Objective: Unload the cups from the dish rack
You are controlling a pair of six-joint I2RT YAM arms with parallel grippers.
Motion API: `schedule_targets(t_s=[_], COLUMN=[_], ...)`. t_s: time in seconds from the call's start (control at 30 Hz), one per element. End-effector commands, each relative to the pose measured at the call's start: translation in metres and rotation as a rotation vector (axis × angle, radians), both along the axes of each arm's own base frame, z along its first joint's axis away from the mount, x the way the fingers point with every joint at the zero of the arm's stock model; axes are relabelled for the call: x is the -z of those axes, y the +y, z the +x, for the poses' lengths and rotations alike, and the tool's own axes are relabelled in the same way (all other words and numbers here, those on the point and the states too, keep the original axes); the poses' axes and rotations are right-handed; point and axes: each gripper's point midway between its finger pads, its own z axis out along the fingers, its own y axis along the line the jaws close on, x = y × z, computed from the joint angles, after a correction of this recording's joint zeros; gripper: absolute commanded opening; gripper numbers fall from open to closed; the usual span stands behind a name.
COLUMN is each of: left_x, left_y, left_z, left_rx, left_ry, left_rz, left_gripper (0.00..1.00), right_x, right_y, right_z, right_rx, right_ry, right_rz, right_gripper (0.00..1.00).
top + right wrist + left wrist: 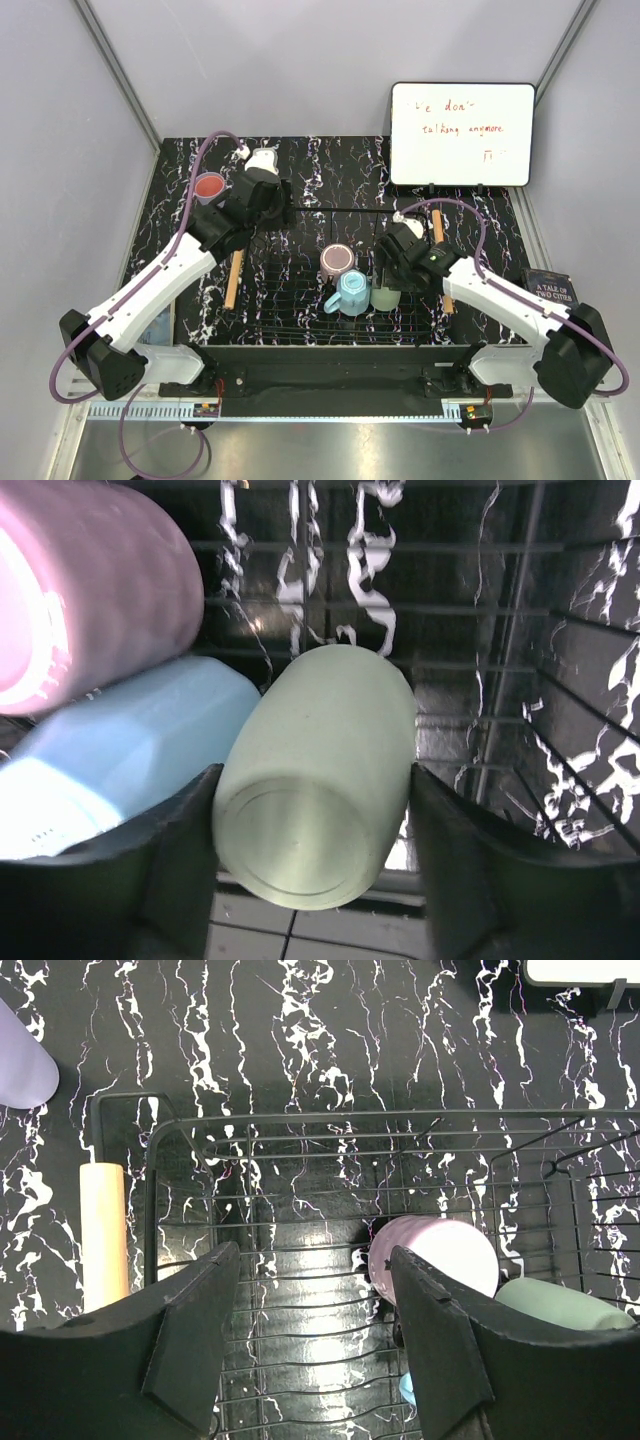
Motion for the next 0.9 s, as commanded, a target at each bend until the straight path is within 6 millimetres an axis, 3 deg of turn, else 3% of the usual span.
schedule_targets(t_s=[0.0, 0.07, 0.1, 0.27, 0.37, 0.47, 0.6, 0.7, 0.73, 0.8, 0.87], left_x=[-0.021, -0.019, -0.018, -0.018, -0.023, -0.031, -0.041, -0.056, -0.049, -0.076, -0.085], left_y=[0.001, 0.001, 0.001, -0.001, -0.004, -0.009, -0.022, -0.037, -0.040, -0.051, -0.060], left_z=[0.001, 0.001, 0.001, 0.001, 0.002, 0.002, -0.001, -0.012, -0.015, -0.028, -0.039], left_rx=[-0.013, -0.012, -0.012, -0.009, -0.004, 0.017, 0.069, 0.146, 0.167, 0.245, 0.318], left_ry=[-0.077, -0.075, -0.074, -0.077, -0.091, -0.112, -0.138, -0.174, -0.167, -0.240, -0.284], left_rz=[-0.044, -0.044, -0.043, -0.054, -0.069, -0.102, -0.184, -0.295, -0.314, -0.438, -0.525], left_gripper=[0.66, 0.66, 0.66, 0.65, 0.64, 0.64, 0.64, 0.64, 0.64, 0.64, 0.64], right_x=[0.001, -0.004, -0.005, -0.045, -0.100, -0.180, -0.230, -0.242, -0.245, -0.257, -0.265], right_y=[0.005, 0.003, 0.000, 0.000, 0.008, 0.018, 0.018, 0.032, 0.039, 0.056, 0.068], right_z=[0.002, 0.000, 0.000, 0.001, 0.007, 0.013, 0.028, 0.041, 0.043, 0.047, 0.051], right_rx=[0.008, 0.014, 0.026, 0.026, -0.011, -0.059, -0.071, -0.109, -0.125, -0.166, -0.189], right_ry=[-0.034, -0.052, -0.061, -0.146, -0.257, -0.420, -0.551, -0.588, -0.597, -0.643, -0.674], right_rz=[0.035, 0.051, 0.051, 0.124, 0.214, 0.349, 0.353, 0.363, 0.388, 0.469, 0.546], right_gripper=[0.44, 0.23, 0.00, 0.00, 0.00, 0.00, 0.00, 0.00, 0.00, 0.00, 0.00])
